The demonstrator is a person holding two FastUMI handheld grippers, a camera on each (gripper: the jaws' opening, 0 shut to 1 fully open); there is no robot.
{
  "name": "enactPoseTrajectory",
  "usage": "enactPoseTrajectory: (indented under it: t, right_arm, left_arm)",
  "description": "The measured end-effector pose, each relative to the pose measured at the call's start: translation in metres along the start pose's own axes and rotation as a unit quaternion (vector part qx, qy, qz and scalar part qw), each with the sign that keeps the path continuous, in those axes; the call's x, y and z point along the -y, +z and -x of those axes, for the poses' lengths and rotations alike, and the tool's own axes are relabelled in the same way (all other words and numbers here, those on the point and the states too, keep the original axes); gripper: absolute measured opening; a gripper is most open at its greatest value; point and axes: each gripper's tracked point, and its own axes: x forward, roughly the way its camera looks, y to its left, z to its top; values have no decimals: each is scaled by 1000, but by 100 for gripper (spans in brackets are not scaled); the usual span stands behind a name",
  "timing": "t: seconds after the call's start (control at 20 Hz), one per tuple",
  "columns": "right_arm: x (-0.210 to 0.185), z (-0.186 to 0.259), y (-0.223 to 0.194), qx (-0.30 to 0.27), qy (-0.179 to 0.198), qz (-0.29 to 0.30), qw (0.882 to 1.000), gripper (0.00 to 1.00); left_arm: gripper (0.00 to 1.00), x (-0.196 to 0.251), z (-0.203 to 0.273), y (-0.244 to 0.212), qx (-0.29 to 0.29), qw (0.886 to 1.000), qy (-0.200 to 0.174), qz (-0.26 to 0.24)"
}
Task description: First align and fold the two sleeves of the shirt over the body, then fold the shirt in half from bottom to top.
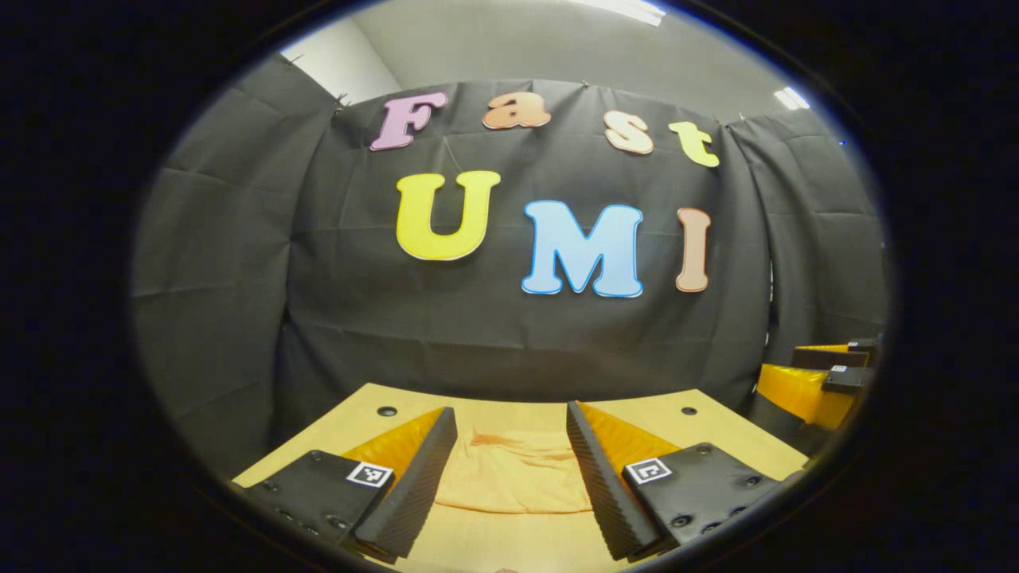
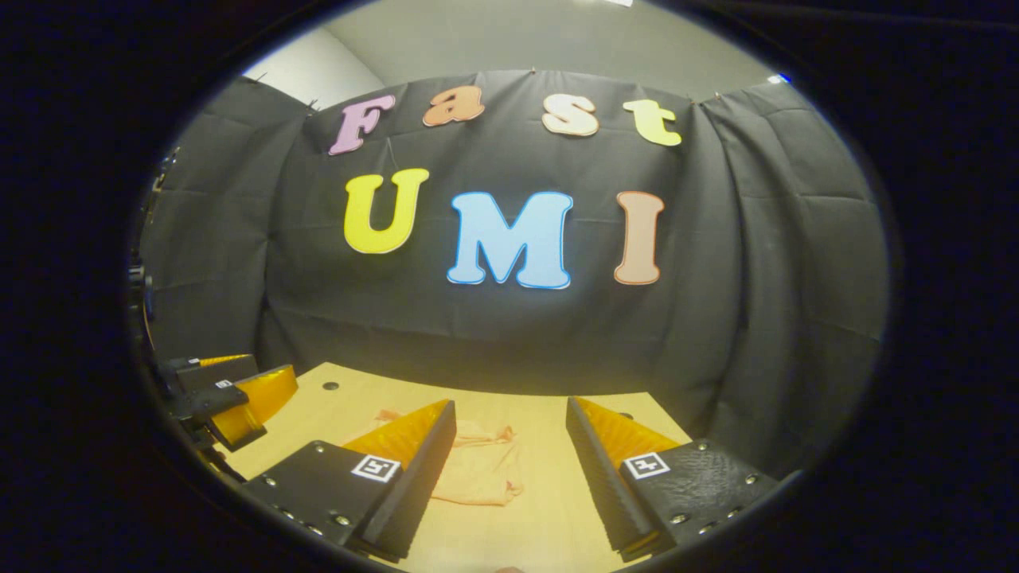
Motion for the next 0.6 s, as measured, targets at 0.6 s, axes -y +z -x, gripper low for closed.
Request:
enactPoseTrajectory:
  t: [0.6]
  right_arm:
    - [77,26,-3,29,-93,1,995,87]
  left_arm:
    - [91,56,-19,-7,25,997,-59,-37]
